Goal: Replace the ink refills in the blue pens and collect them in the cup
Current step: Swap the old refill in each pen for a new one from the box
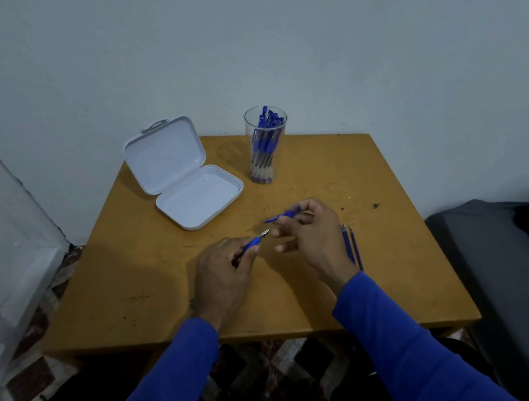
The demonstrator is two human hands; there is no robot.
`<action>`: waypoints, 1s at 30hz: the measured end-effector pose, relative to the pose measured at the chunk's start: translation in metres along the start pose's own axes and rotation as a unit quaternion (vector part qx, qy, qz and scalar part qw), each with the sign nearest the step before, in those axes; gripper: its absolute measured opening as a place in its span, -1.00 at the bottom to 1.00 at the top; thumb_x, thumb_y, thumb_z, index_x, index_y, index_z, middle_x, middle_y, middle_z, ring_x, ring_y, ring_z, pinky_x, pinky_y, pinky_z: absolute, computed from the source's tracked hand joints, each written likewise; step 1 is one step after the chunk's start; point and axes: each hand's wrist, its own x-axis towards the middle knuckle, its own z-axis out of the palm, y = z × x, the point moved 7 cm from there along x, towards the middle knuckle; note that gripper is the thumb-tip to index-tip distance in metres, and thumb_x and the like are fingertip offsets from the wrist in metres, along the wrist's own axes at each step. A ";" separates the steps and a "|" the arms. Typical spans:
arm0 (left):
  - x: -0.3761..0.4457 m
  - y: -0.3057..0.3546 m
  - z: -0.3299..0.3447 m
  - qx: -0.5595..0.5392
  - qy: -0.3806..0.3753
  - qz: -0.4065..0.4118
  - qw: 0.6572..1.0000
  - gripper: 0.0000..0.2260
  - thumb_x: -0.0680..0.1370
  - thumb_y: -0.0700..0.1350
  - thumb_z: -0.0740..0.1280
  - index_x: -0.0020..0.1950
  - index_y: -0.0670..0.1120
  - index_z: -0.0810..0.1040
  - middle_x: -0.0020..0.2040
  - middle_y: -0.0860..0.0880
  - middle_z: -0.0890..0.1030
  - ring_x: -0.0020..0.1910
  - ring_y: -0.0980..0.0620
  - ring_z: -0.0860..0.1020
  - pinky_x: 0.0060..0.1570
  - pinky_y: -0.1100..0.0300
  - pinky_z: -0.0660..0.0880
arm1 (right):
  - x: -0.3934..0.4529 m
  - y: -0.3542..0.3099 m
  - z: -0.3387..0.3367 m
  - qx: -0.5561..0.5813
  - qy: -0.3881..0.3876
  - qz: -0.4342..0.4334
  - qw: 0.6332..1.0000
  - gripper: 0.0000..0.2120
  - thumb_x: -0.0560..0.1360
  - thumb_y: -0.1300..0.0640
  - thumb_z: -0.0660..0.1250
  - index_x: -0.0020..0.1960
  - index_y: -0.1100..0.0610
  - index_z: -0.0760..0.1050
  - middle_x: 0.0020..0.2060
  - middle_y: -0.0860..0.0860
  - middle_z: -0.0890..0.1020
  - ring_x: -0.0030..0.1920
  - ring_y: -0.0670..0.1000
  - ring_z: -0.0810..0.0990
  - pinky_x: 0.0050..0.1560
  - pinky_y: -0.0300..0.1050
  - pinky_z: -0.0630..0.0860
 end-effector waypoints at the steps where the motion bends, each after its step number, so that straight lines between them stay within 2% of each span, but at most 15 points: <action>1: 0.000 0.000 0.000 0.003 -0.002 0.002 1.000 -0.86 0.56 -0.06 0.45 0.10 -0.02 0.71 -0.17 0.18 0.61 -0.17 0.22 0.55 -0.18 0.24 0.50 | -0.001 0.000 0.000 0.015 -0.008 0.003 1.000 -0.86 0.60 0.29 0.37 0.13 0.20 0.49 -0.13 0.20 0.71 -0.14 0.13 0.75 -0.30 0.00 0.67; 6: 0.000 0.001 0.000 0.002 -0.002 0.010 1.000 -0.88 0.56 -0.08 0.46 0.08 -0.02 0.71 -0.20 0.20 0.58 -0.18 0.22 0.55 -0.22 0.32 0.45 | -0.005 0.005 0.005 0.048 -0.035 0.020 0.998 -0.84 0.60 0.26 0.37 0.17 0.21 0.48 -0.13 0.19 0.73 -0.14 0.12 0.74 -0.34 -0.04 0.65; 12: 0.000 -0.001 0.001 -0.002 0.003 0.016 1.000 -0.88 0.56 -0.07 0.46 0.08 -0.01 0.71 -0.20 0.12 0.64 -0.21 0.19 0.55 -0.24 0.20 0.52 | -0.006 0.004 0.007 0.031 -0.043 0.018 0.998 -0.85 0.60 0.27 0.37 0.15 0.19 0.49 -0.13 0.20 0.72 -0.16 0.12 0.74 -0.37 -0.06 0.65; 16: 0.001 0.001 0.000 -0.004 0.004 0.022 1.000 -0.86 0.56 -0.06 0.45 0.09 -0.02 0.72 -0.20 0.14 0.63 -0.20 0.22 0.56 -0.24 0.34 0.45 | -0.008 0.004 0.014 0.017 -0.075 0.022 0.997 -0.85 0.59 0.26 0.39 0.14 0.19 0.49 -0.15 0.22 0.72 -0.19 0.16 0.73 -0.36 -0.05 0.65; 19: 0.000 0.001 -0.001 -0.005 0.009 0.020 1.000 -0.83 0.54 -0.08 0.47 0.12 -0.04 0.71 -0.18 0.14 0.65 -0.18 0.22 0.58 -0.24 0.36 0.48 | -0.009 0.005 0.017 0.007 -0.088 0.026 0.996 -0.84 0.58 0.27 0.39 0.14 0.20 0.49 -0.16 0.22 0.72 -0.21 0.17 0.73 -0.37 -0.06 0.65; 24: 0.000 0.001 -0.002 -0.016 0.018 0.022 0.999 -0.76 0.54 -0.11 0.48 0.19 -0.10 0.69 -0.05 0.11 0.69 -0.09 0.39 0.58 -0.11 0.54 0.44 | -0.007 0.005 0.019 -0.018 -0.104 0.014 0.994 -0.87 0.58 0.26 0.40 0.09 0.23 0.48 -0.20 0.24 0.72 -0.21 0.23 0.73 -0.34 0.00 0.65; 27: -0.001 -0.001 -0.002 -0.015 0.021 0.028 0.999 -0.75 0.53 -0.13 0.49 0.19 -0.13 0.69 -0.03 0.03 0.72 -0.13 0.41 0.57 -0.10 0.55 0.44 | -0.006 0.004 0.020 -0.022 -0.119 0.005 0.993 -0.89 0.59 0.29 0.38 0.05 0.26 0.46 -0.21 0.28 0.71 -0.23 0.20 0.71 -0.37 -0.01 0.65; 30: -0.001 0.000 -0.002 -0.006 0.022 0.036 0.999 -0.78 0.53 -0.11 0.48 0.16 -0.12 0.71 -0.11 0.02 0.72 -0.19 0.38 0.57 -0.15 0.54 0.42 | -0.005 0.002 0.021 -0.026 -0.129 -0.003 0.991 -0.89 0.59 0.32 0.37 0.05 0.31 0.45 -0.22 0.30 0.70 -0.25 0.18 0.71 -0.38 -0.03 0.64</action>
